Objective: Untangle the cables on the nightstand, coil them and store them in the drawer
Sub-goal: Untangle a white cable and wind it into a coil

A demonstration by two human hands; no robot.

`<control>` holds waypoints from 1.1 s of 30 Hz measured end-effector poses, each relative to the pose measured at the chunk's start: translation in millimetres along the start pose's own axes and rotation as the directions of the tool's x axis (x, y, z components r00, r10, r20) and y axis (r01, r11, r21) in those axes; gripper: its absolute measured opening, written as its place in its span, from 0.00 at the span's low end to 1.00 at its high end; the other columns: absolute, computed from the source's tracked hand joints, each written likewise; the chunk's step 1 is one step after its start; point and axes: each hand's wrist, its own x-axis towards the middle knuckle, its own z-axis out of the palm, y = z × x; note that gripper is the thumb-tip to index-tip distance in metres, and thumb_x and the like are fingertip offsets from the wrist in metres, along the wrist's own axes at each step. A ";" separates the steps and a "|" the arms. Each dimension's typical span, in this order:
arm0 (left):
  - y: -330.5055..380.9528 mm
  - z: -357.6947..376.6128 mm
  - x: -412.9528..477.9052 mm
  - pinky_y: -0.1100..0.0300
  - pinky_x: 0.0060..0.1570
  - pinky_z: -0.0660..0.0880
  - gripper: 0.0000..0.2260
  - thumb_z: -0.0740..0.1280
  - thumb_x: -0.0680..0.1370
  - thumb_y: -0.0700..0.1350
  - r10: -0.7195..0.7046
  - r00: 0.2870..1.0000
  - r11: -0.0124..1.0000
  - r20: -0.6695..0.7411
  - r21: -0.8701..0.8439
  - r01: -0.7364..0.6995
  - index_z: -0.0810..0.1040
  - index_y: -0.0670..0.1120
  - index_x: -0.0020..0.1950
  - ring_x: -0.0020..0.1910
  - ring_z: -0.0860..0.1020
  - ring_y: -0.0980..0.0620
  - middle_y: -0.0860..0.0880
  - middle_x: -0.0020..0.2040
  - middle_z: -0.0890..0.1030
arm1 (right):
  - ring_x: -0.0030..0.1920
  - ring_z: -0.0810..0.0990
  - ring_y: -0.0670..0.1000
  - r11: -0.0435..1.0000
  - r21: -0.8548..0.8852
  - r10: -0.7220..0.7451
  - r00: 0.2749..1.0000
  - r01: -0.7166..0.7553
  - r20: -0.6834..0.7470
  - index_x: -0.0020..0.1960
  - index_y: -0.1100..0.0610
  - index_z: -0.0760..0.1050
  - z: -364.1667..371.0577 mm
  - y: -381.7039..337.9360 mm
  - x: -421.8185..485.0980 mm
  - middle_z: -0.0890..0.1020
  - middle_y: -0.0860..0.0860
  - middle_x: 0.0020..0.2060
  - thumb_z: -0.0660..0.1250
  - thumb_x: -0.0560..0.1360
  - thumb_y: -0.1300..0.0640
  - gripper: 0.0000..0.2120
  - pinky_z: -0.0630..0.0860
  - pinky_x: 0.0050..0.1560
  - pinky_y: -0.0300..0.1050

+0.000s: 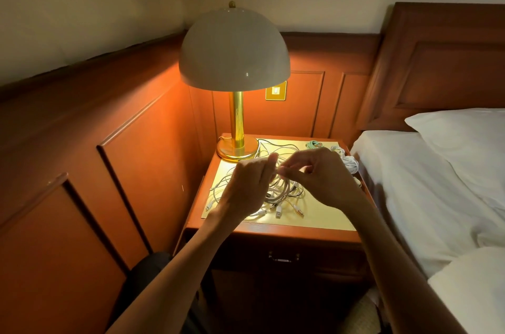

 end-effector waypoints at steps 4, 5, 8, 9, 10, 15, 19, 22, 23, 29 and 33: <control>-0.1 0.8 -3.0 0.70 0.27 0.66 0.20 0.56 0.85 0.50 0.067 0.988 0.998 0.138 0.005 -0.069 0.77 0.46 0.37 0.24 0.74 0.58 0.53 0.28 0.75 | 0.36 0.80 0.43 0.980 -0.068 -0.178 0.974 0.188 0.139 0.48 0.52 0.86 -22.6 11.2 4.5 0.82 0.34 0.37 0.75 0.73 0.55 0.04 0.70 0.34 0.31; 2.0 -0.1 -1.1 0.70 0.27 0.66 0.20 0.56 0.85 0.50 0.078 0.987 0.997 0.142 -0.014 -0.077 0.77 0.46 0.37 0.25 0.74 0.58 0.53 0.29 0.75 | 0.33 0.79 0.44 0.982 -0.031 -0.179 0.977 0.184 0.118 0.48 0.52 0.86 -24.4 12.8 4.7 0.81 0.34 0.36 0.75 0.73 0.55 0.05 0.69 0.32 0.31; 12.8 -2.3 8.5 0.68 0.28 0.65 0.20 0.56 0.85 0.49 0.060 0.991 0.994 0.119 -0.097 -0.048 0.74 0.47 0.35 0.24 0.71 0.56 0.54 0.27 0.72 | 0.33 0.82 0.50 0.986 0.159 -0.056 0.998 0.058 -0.018 0.49 0.50 0.83 -18.7 17.3 3.5 0.85 0.41 0.40 0.75 0.71 0.49 0.08 0.76 0.31 0.44; 16.9 -2.0 12.0 0.67 0.28 0.65 0.20 0.56 0.85 0.49 0.035 0.995 0.992 0.098 -0.123 -0.023 0.74 0.48 0.34 0.24 0.71 0.56 0.54 0.27 0.72 | 0.35 0.83 0.48 0.961 0.276 -0.006 0.998 0.022 -0.061 0.48 0.53 0.84 -14.3 16.3 1.7 0.86 0.45 0.41 0.74 0.71 0.51 0.08 0.77 0.32 0.44; 20.0 -1.2 15.2 0.66 0.28 0.65 0.21 0.56 0.85 0.48 0.009 0.998 0.991 0.066 -0.135 0.000 0.74 0.48 0.33 0.24 0.70 0.55 0.54 0.26 0.71 | 0.33 0.82 0.46 0.911 0.413 0.049 0.994 -0.004 -0.096 0.48 0.57 0.83 -8.4 14.4 -0.6 0.86 0.48 0.40 0.74 0.71 0.54 0.08 0.75 0.31 0.40; 25.7 6.8 24.8 0.68 0.25 0.65 0.21 0.58 0.85 0.47 -0.086 0.992 0.994 -0.093 -0.069 0.080 0.74 0.48 0.32 0.23 0.72 0.55 0.54 0.24 0.72 | 0.24 0.74 0.44 0.718 0.685 0.262 0.960 -0.126 -0.098 0.49 0.62 0.83 16.4 7.7 -9.7 0.83 0.53 0.35 0.70 0.76 0.64 0.04 0.68 0.25 0.34; 22.0 6.7 29.4 0.69 0.29 0.70 0.21 0.58 0.85 0.47 -0.073 0.988 0.995 -0.136 0.051 0.081 0.75 0.45 0.32 0.25 0.77 0.57 0.56 0.25 0.73 | 0.47 0.85 0.48 0.658 0.711 0.310 0.950 -0.249 0.045 0.51 0.62 0.83 15.1 5.7 -13.2 0.86 0.58 0.47 0.63 0.78 0.70 0.11 0.79 0.45 0.38; 19.2 4.8 30.9 0.68 0.24 0.67 0.20 0.58 0.86 0.46 -0.032 0.987 0.989 -0.156 0.138 0.054 0.72 0.47 0.33 0.23 0.74 0.57 0.54 0.25 0.72 | 0.53 0.84 0.50 0.533 0.760 0.365 0.911 -0.372 0.190 0.52 0.60 0.83 7.9 5.7 -15.0 0.85 0.58 0.53 0.62 0.80 0.63 0.11 0.78 0.54 0.46; 19.6 4.8 30.5 0.68 0.24 0.67 0.19 0.58 0.86 0.45 -0.015 0.987 0.987 -0.158 0.158 0.040 0.71 0.48 0.34 0.24 0.75 0.58 0.56 0.25 0.71 | 0.55 0.84 0.52 0.503 0.768 0.377 0.900 -0.397 0.218 0.51 0.59 0.84 6.8 5.2 -15.0 0.85 0.58 0.54 0.63 0.80 0.59 0.11 0.77 0.56 0.49; 21.4 7.0 28.6 0.70 0.24 0.66 0.14 0.58 0.85 0.47 -0.026 0.991 0.987 -0.129 0.157 0.046 0.74 0.47 0.41 0.29 0.76 0.63 0.60 0.28 0.69 | 0.49 0.85 0.54 0.476 0.739 0.524 0.828 -0.477 0.197 0.50 0.60 0.81 7.9 -0.6 -6.4 0.86 0.57 0.45 0.72 0.73 0.64 0.06 0.76 0.62 0.57; 19.3 5.5 27.7 0.70 0.24 0.66 0.15 0.59 0.85 0.48 -0.093 0.991 0.986 -0.095 0.132 0.105 0.73 0.47 0.39 0.27 0.75 0.64 0.59 0.27 0.69 | 0.46 0.84 0.56 0.416 0.732 0.521 0.801 -0.540 0.296 0.56 0.56 0.72 8.3 -2.7 1.3 0.84 0.58 0.44 0.73 0.70 0.69 0.18 0.77 0.53 0.55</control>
